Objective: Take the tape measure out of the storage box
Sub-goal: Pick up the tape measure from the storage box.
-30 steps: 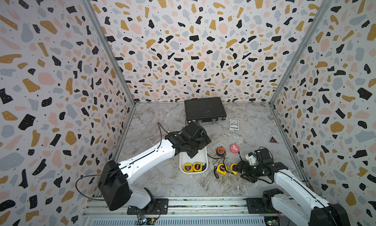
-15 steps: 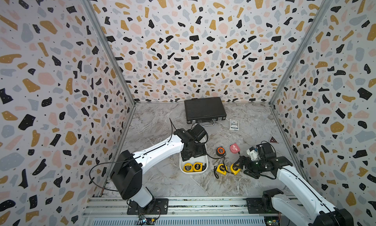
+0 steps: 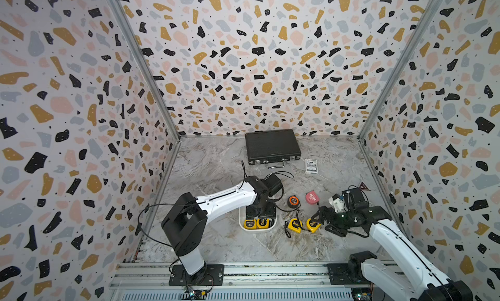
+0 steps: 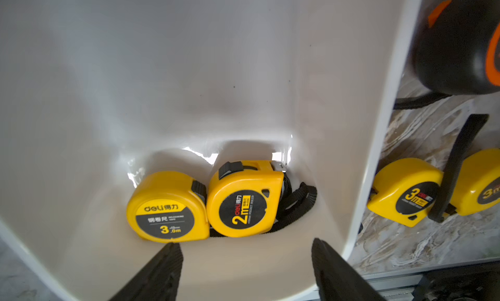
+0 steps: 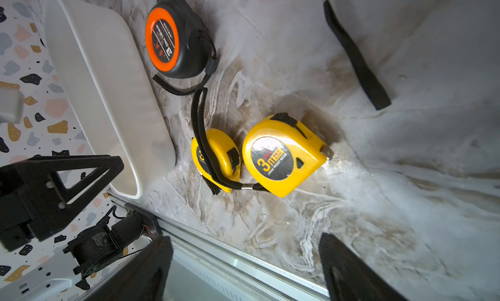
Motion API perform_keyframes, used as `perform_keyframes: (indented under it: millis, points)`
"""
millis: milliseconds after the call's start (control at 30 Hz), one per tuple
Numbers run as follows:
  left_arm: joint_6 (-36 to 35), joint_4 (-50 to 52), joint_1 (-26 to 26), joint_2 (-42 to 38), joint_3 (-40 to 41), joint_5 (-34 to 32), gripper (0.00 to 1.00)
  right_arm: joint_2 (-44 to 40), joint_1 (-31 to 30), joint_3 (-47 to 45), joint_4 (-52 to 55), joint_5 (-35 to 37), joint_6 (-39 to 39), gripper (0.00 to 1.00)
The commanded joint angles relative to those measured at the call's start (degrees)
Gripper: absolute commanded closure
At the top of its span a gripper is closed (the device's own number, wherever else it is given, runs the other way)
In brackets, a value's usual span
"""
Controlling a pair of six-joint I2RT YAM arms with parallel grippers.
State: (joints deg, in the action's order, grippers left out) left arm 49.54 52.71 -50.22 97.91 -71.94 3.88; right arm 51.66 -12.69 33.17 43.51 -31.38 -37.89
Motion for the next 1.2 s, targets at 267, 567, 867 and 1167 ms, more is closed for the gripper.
perform_keyframes:
  millis: [267,567,867,1167]
  points:
    - [-3.5,0.7,-1.1,2.8,-1.4,-1.9,0.21,-0.5,0.2,3.2,1.9,1.3,0.6,0.09]
    - [-2.1,-0.9,-1.7,3.8,-0.9,-1.5,0.22,0.1,0.2,3.8,1.9,1.5,1.0,0.09]
    - [-1.2,-1.1,-2.6,4.5,0.0,-2.7,0.23,0.1,0.2,4.4,1.9,1.6,1.5,0.09]
    - [-0.6,-1.8,-3.1,5.7,0.9,-3.6,0.24,0.5,0.2,5.1,1.8,1.8,1.8,0.09]
